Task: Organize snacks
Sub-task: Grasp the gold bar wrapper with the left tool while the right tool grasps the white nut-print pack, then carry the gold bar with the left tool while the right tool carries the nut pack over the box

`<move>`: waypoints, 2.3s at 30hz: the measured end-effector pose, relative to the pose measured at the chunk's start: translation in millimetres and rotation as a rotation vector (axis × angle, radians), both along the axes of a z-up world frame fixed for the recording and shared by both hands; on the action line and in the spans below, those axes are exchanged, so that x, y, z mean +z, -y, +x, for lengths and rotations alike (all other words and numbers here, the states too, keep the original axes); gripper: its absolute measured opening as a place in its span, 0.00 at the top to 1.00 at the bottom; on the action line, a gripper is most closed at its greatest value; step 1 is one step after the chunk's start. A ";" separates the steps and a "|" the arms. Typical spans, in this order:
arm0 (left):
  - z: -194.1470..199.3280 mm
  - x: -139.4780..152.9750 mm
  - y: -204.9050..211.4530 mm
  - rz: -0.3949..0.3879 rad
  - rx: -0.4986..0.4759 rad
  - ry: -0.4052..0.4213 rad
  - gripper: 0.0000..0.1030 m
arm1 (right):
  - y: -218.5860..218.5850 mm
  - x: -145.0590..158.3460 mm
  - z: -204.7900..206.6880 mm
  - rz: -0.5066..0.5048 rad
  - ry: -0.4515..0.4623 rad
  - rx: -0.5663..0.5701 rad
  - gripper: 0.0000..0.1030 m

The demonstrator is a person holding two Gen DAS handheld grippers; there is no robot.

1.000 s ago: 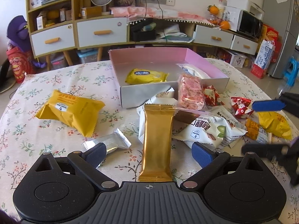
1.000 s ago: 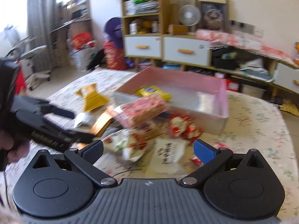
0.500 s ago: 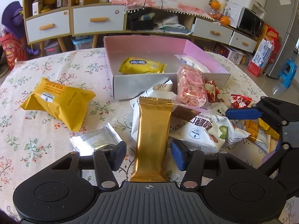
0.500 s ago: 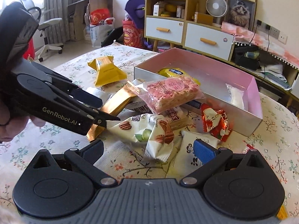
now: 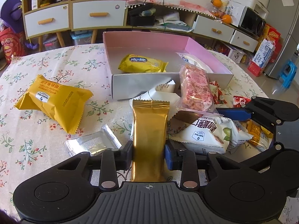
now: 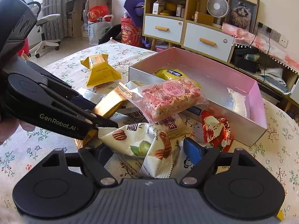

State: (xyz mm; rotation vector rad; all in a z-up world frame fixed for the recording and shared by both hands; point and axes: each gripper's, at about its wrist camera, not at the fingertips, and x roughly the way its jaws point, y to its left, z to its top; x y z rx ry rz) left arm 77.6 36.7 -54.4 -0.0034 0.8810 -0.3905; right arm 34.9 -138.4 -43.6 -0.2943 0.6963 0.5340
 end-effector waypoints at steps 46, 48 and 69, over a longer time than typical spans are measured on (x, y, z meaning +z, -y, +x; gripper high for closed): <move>9.6 51.1 -10.3 -0.080 0.142 -0.005 0.74 | 38.4 54.4 19.8 0.138 0.047 -0.136 0.53; 17.2 53.5 -5.5 -0.076 0.140 -0.004 0.74 | 41.6 56.1 30.8 0.173 0.054 -0.172 0.53; 143.4 59.3 57.8 -0.064 0.093 -0.012 0.74 | 62.5 31.7 89.0 0.319 0.059 -0.411 0.53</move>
